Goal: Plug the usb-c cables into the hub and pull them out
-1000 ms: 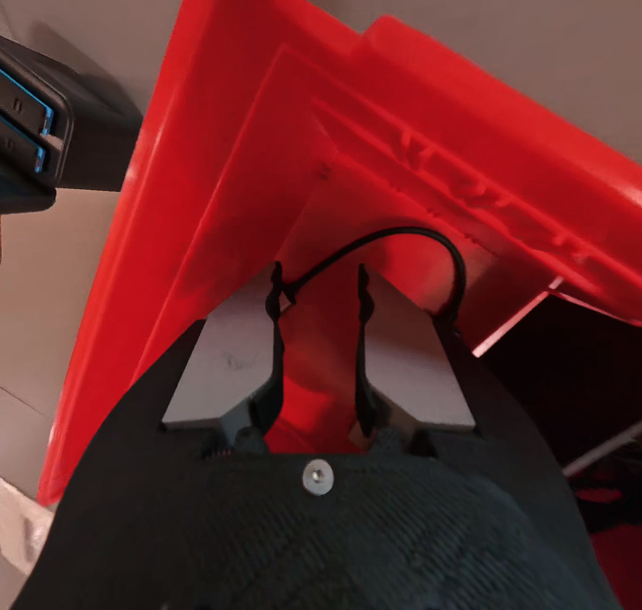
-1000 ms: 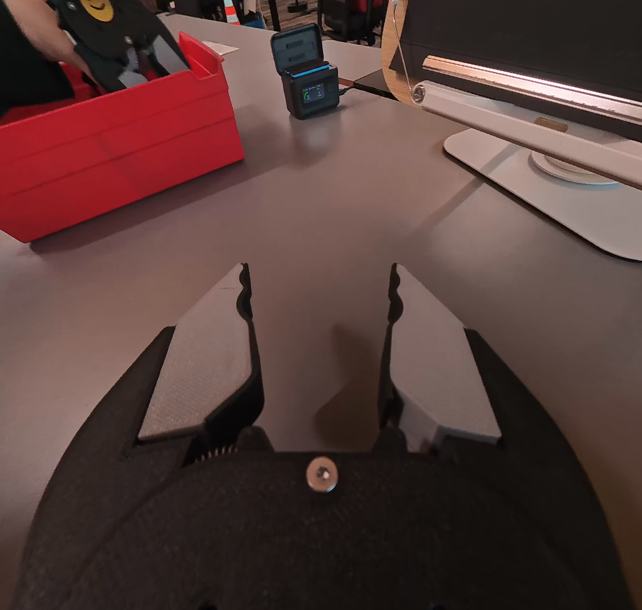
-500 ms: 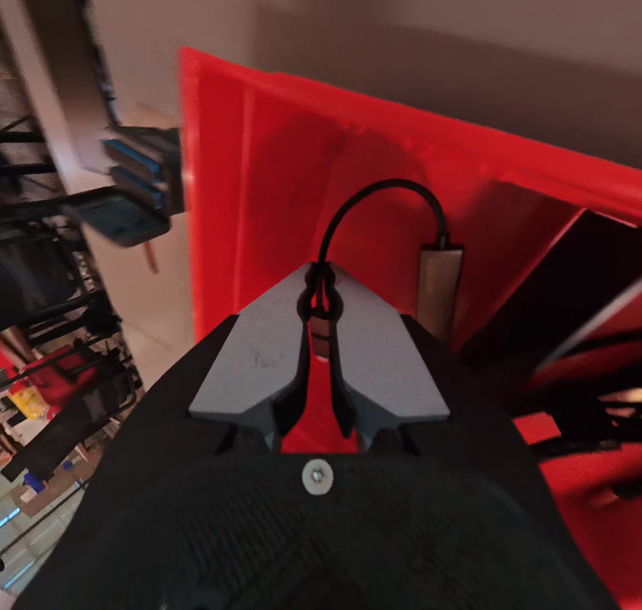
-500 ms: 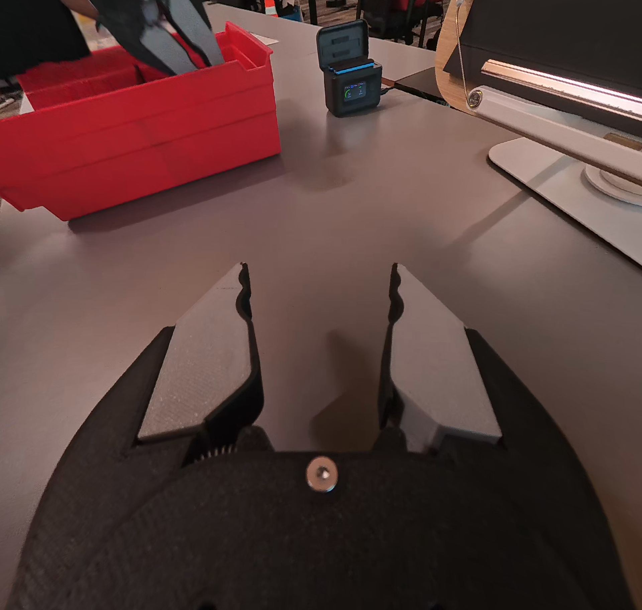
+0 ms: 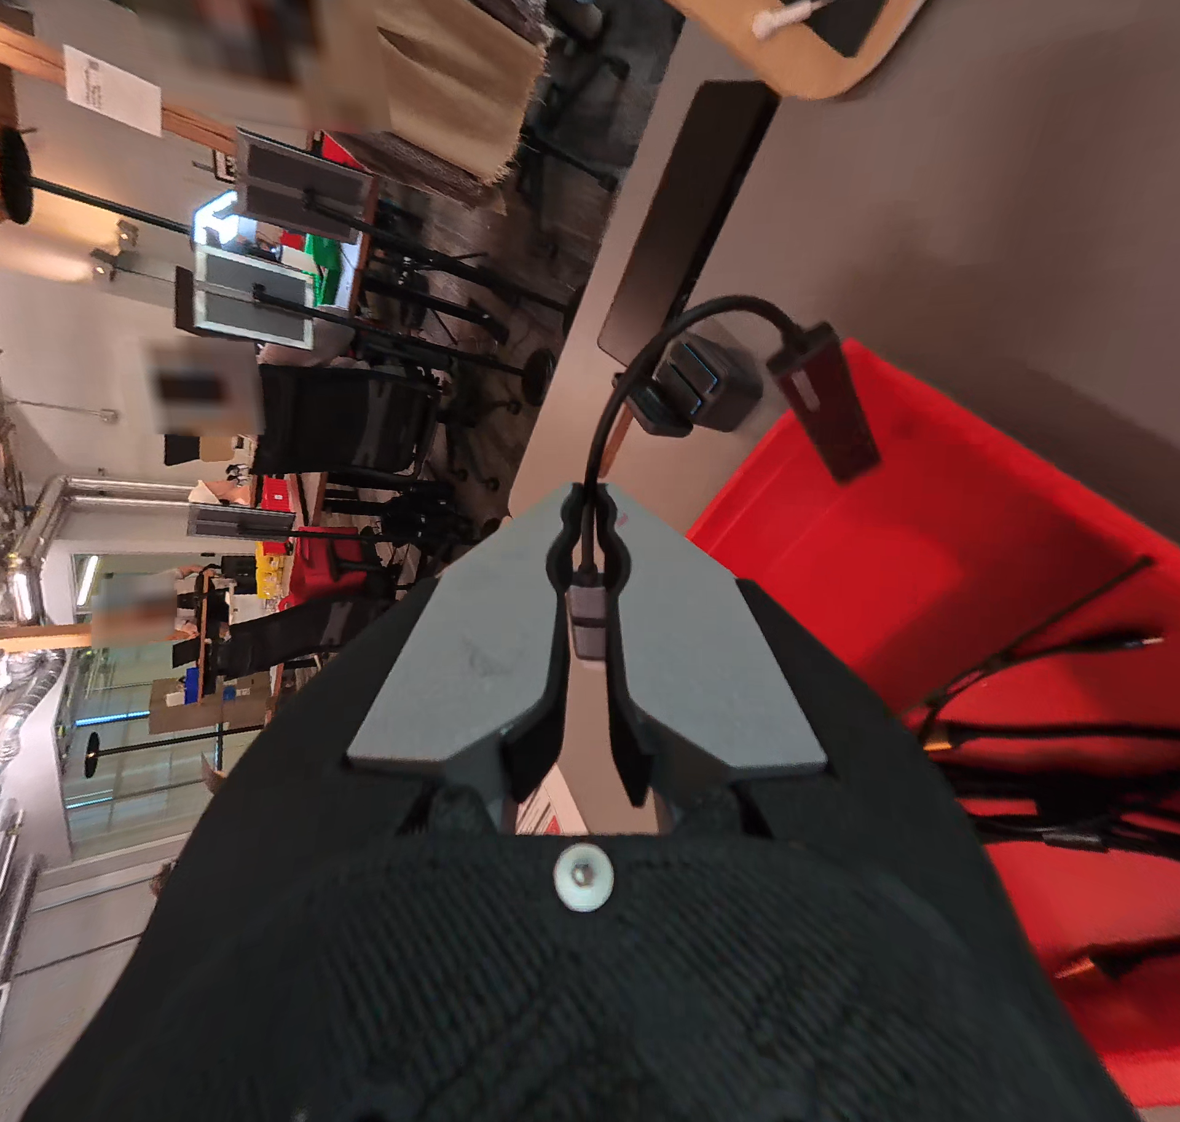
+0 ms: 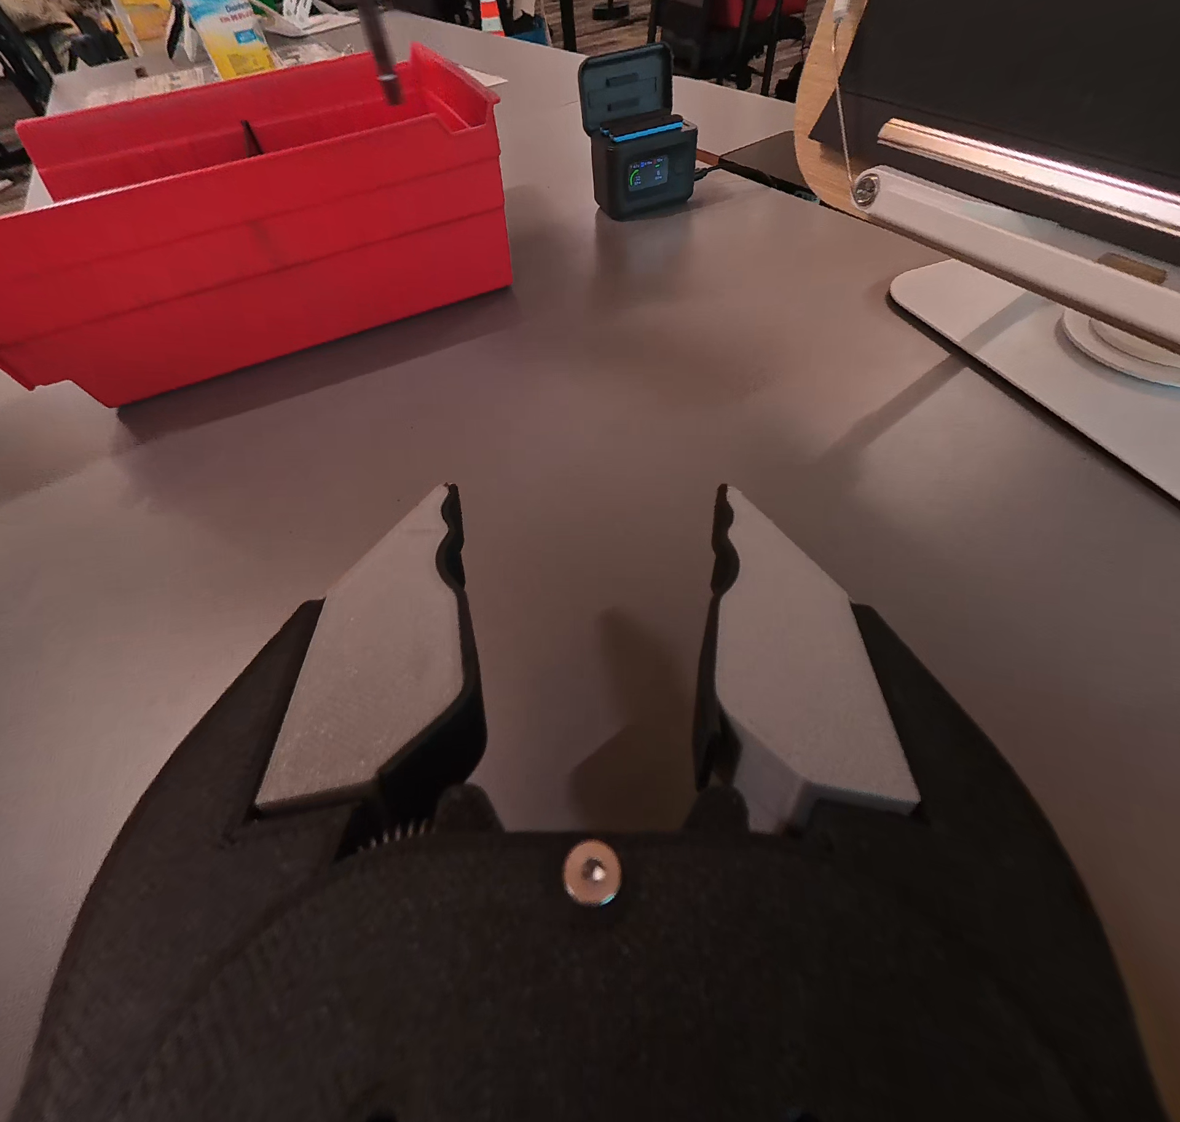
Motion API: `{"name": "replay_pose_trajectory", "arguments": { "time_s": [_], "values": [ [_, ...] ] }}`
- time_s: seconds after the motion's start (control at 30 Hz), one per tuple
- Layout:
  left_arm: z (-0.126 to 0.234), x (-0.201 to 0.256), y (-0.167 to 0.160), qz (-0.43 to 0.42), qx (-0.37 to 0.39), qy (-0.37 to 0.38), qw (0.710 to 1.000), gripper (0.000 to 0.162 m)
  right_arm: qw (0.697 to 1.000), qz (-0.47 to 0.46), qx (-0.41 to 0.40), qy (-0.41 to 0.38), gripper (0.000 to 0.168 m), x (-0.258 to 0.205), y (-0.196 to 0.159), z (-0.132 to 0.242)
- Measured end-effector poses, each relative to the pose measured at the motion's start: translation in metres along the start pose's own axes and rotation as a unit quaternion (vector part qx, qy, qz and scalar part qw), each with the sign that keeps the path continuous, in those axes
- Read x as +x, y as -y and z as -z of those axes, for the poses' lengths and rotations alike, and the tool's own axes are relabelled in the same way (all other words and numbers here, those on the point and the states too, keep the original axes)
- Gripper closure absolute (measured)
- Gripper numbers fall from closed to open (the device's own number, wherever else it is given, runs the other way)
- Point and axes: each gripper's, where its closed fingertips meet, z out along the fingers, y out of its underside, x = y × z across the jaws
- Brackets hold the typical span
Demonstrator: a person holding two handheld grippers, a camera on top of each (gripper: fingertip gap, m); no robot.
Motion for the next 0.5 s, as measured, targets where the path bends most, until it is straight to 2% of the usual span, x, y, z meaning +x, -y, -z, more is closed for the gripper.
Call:
{"name": "replay_pose_trajectory", "arguments": {
  "time_s": [0.27,0.5],
  "values": [
    [0.033,0.007,0.059,0.000,0.044,0.006,0.999,0.160,1.000,-0.021,0.018,0.000,0.093,0.006,0.005,0.004],
    [0.041,0.072,0.110,0.011,0.071,-0.067,0.995,0.160,0.999,-0.012,0.033,0.011,0.092,0.000,0.012,0.008]
  ]
}}
